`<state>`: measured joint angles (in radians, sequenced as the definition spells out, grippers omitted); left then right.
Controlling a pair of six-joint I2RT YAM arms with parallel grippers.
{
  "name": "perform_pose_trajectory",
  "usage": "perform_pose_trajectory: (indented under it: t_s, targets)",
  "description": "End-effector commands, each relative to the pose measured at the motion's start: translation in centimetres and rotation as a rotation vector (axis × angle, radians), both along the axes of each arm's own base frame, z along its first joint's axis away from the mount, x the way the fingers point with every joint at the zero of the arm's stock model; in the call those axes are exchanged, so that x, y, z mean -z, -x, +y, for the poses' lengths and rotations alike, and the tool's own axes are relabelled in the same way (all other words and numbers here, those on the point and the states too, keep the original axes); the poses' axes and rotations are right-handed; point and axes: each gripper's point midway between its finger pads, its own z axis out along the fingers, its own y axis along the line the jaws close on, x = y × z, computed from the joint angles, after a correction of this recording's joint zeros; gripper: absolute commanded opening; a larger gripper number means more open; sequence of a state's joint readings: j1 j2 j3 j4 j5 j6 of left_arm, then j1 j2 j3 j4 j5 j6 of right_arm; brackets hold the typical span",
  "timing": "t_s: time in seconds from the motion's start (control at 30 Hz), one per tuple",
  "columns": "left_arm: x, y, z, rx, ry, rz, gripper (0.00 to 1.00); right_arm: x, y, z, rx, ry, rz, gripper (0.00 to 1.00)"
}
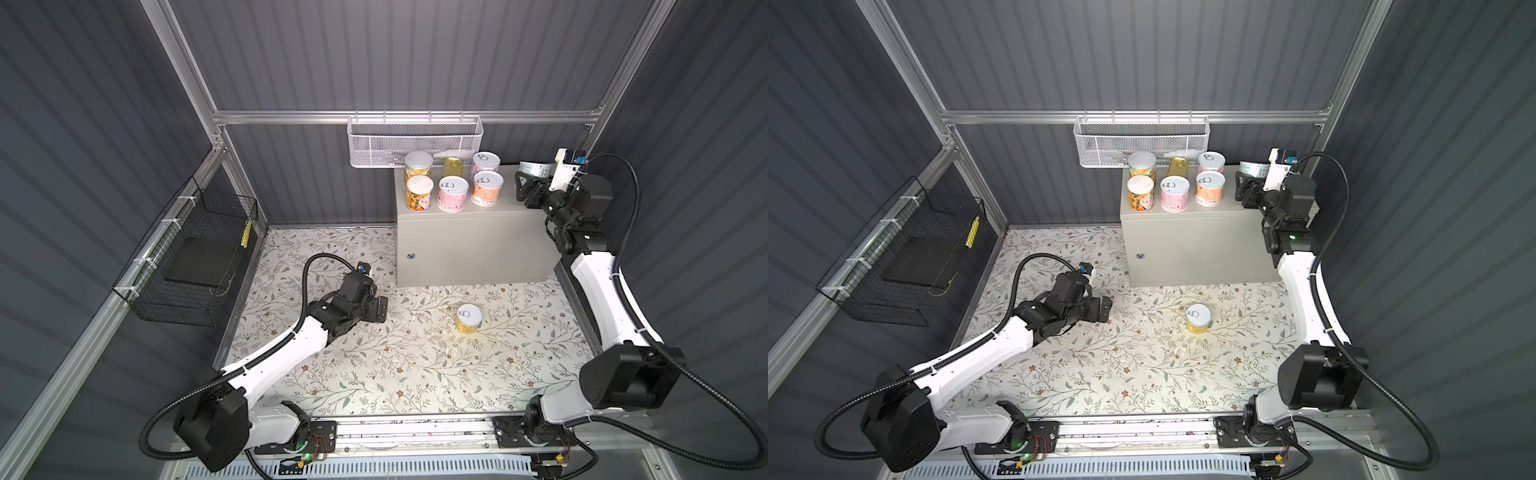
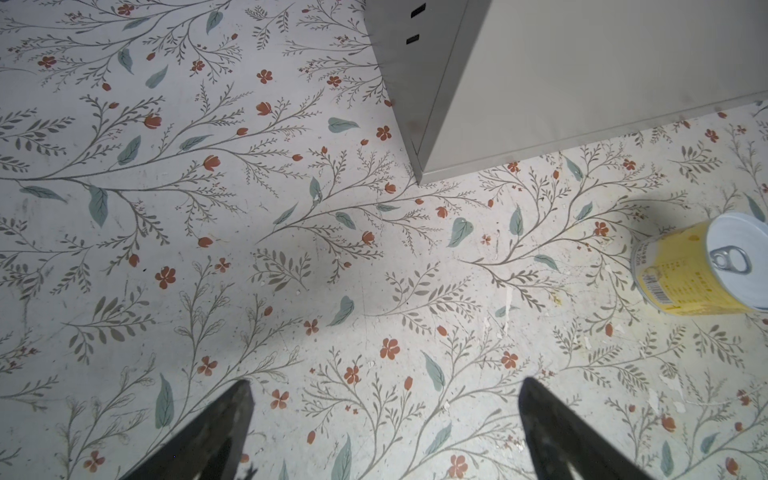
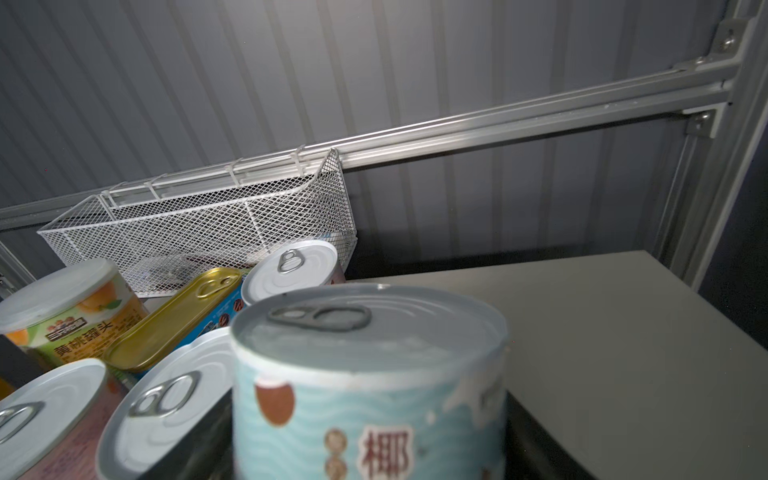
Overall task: Place and organize the canned foods onto the counter
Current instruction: 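Carry the pale blue can with the right gripper up onto the cabinet top, then lower the pale blue can beside the other cans and open the right gripper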
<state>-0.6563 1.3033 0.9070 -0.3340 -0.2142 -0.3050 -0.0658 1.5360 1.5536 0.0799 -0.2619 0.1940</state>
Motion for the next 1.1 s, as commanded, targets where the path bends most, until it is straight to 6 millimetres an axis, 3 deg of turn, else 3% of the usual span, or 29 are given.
perform_pose_trajectory:
  t_s: [0.0, 0.33, 0.83, 0.97, 1.07]
  targets:
    - [-1.0, -1.4, -0.6, 0.002, -0.006, -0.041, 1.00, -5.7, 0.0, 0.0, -0.007, 0.029, -0.206, 0.63]
    - [-0.1, -2.6, -1.3, 0.001, -0.029, -0.035, 1.00, -5.6, -5.0, -0.5, -0.001, 0.030, -0.229, 0.64]
    - [0.2, -2.3, -0.9, -0.011, -0.029, -0.028, 1.00, -2.3, -7.2, -0.3, -0.013, -0.011, -0.153, 0.66]
    - [0.2, -1.9, -0.5, -0.027, -0.016, -0.029, 1.00, -2.1, -7.1, 0.4, -0.057, -0.009, -0.139, 0.78]
    - [0.5, -1.6, -0.3, -0.042, -0.013, -0.012, 1.00, -1.7, -6.9, 0.5, -0.063, -0.009, -0.119, 0.98]
